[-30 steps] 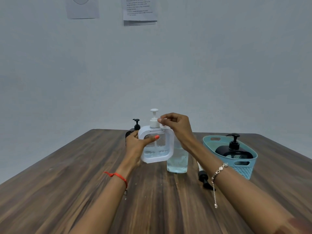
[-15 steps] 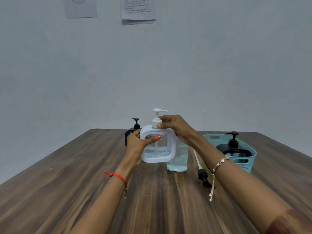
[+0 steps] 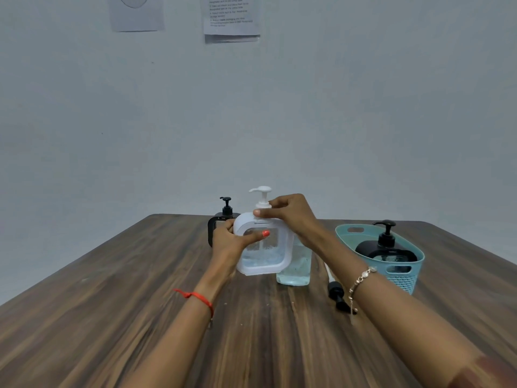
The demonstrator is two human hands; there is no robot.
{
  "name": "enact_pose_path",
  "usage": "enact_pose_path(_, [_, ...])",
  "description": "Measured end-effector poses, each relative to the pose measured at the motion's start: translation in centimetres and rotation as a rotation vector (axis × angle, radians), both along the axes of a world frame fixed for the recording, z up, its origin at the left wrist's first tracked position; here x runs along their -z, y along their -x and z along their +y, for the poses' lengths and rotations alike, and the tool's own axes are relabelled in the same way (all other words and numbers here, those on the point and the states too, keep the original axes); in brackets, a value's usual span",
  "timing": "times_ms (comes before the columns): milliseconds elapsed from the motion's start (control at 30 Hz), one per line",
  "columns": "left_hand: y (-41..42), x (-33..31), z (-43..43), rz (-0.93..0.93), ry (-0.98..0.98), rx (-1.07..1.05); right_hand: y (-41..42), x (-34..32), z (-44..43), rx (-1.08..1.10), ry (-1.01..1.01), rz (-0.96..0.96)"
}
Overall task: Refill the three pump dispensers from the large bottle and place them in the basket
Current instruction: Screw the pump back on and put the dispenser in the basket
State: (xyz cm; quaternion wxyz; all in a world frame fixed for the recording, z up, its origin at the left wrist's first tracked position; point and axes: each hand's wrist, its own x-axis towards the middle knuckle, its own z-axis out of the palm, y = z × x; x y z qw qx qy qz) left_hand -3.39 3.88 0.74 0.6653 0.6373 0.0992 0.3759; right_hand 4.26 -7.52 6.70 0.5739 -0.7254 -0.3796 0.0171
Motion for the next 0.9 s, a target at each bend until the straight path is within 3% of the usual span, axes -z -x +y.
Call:
enact_pose_path(133, [-0.1,0.3,-0.6,-0.029,-0.002,-0.039,0.6,0.6,1.0,0.190,-0.044,-0.034])
enact_pose_path(267, [-0.1,0.4,-0.9,-0.035,-0.020,-0.066,0.6,1.1,1.3,0.225,-0.044,-0.146])
enact_pose_path(500, [0.5,-0.1,-0.6,0.000,-0.002,-0.003,-0.8,-0.4,-0.9,-0.208,0.036,0.017])
enact_pose_path(733, [0.2,0.3,-1.4,-0.022,0.029,-0.048,1.4,0.2,-0.1,0.098,-0.035,-0.037])
enact_pose_path(900, [-0.2,0.9,-2.1,0.003,0.029,-0.072,2.2,1.2,0.4,0.289,-0.074,-0.205])
